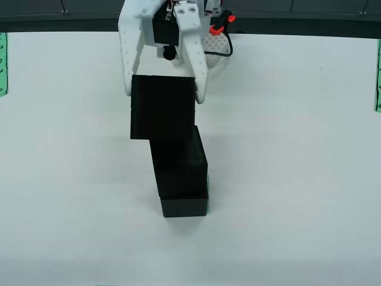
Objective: Stack 3 Blocks on the chosen place.
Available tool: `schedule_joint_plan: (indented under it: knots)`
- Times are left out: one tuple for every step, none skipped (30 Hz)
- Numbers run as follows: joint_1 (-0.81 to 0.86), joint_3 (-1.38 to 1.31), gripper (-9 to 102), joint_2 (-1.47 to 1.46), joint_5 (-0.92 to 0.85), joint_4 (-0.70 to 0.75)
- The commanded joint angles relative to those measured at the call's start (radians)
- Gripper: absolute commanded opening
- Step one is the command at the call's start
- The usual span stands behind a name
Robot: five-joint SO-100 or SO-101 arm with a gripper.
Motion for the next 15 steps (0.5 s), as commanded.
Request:
schedule_joint_plan:
  knots:
    - [0.008, -0.003, 20, -0.005, 0.0, -0.031]
    - [0.008, -0.003, 20, -0.005, 0.0, -0.035]
    - [0.008, -0.002, 20, -0.005, 0.0, -0.041]
    - [0.008, 0.0, 20, -0.005, 0.0, -0.046]
    - [0.008, 0.002, 20, -0.005, 0.0, -0.051]
    - [0.006, 0.002, 20, -0.006, 0.0, -0.057]
    - [0.005, 0.003, 20, -0.011, 0.0, -0.064]
    - [0.003, 0.003, 20, -0.018, 0.0, -0.074]
    - [0.003, 0.0, 20, -0.029, 0.0, -0.083]
    - [0.002, -0.003, 20, -0.044, 0.0, -0.094]
    - [0.0, -0.009, 20, -0.063, 0.0, -0.101]
    - [-0.002, -0.015, 20, -0.08, 0.0, -0.107]
    - [-0.003, -0.017, 20, -0.095, 0.002, -0.12]
    - [-0.003, -0.017, 20, -0.107, 0.002, -0.133]
    - [-0.008, -0.012, 20, -0.117, 0.002, -0.149]
